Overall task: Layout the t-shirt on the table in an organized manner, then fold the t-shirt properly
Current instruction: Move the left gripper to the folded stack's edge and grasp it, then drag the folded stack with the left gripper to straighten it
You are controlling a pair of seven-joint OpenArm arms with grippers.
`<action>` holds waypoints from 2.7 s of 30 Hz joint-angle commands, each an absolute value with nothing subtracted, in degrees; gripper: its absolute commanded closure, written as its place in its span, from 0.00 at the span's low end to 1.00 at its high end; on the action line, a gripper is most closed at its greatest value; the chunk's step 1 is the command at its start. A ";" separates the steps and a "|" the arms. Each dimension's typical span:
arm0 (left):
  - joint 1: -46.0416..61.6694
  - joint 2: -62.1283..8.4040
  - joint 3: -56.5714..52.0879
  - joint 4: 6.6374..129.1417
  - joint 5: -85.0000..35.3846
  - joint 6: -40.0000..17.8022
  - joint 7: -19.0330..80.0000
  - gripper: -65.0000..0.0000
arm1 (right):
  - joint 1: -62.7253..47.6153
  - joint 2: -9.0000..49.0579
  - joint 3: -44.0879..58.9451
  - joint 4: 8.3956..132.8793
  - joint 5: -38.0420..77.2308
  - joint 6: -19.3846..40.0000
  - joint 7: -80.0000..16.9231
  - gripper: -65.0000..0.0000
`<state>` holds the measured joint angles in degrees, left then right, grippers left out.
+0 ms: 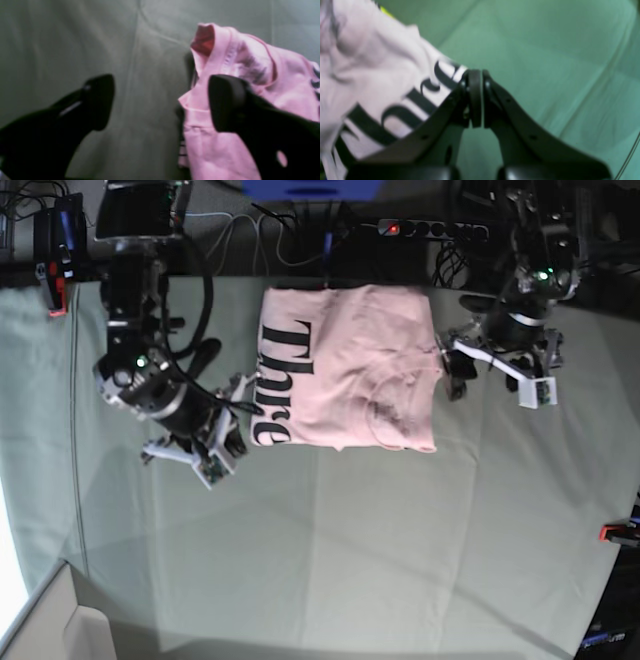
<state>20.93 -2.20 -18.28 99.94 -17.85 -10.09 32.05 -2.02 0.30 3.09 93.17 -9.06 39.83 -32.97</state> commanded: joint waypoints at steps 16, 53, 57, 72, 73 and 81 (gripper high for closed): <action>16.48 -2.86 -12.44 88.13 -27.65 -10.24 31.08 0.19 | -4.00 1.54 7.08 94.55 -8.48 40.00 -31.60 1.00; -9.98 -17.54 27.30 74.77 -27.56 -10.24 30.90 1.00 | -4.44 2.59 30.81 94.11 -8.48 40.00 -31.08 1.00; -18.86 -17.19 35.30 70.73 -27.56 -10.24 30.90 1.00 | -4.53 3.74 36.44 94.02 -8.48 40.00 -31.34 1.00; -40.04 -2.33 59.38 50.68 -27.47 -10.24 30.73 1.00 | -10.95 3.47 57.01 93.93 -8.48 40.00 -31.52 1.00; -40.57 -1.71 59.74 49.80 -27.03 -10.24 30.46 1.00 | -11.47 2.95 57.71 94.02 -8.48 40.00 -31.43 1.00; -40.75 0.48 61.32 45.14 -13.67 -12.97 20.79 0.99 | -12.18 -0.04 63.78 94.11 -8.48 40.00 -31.52 1.00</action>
<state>-38.76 -0.14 61.93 44.36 -13.80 -13.41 22.00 -12.27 -0.95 63.37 93.01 -8.99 39.86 -32.75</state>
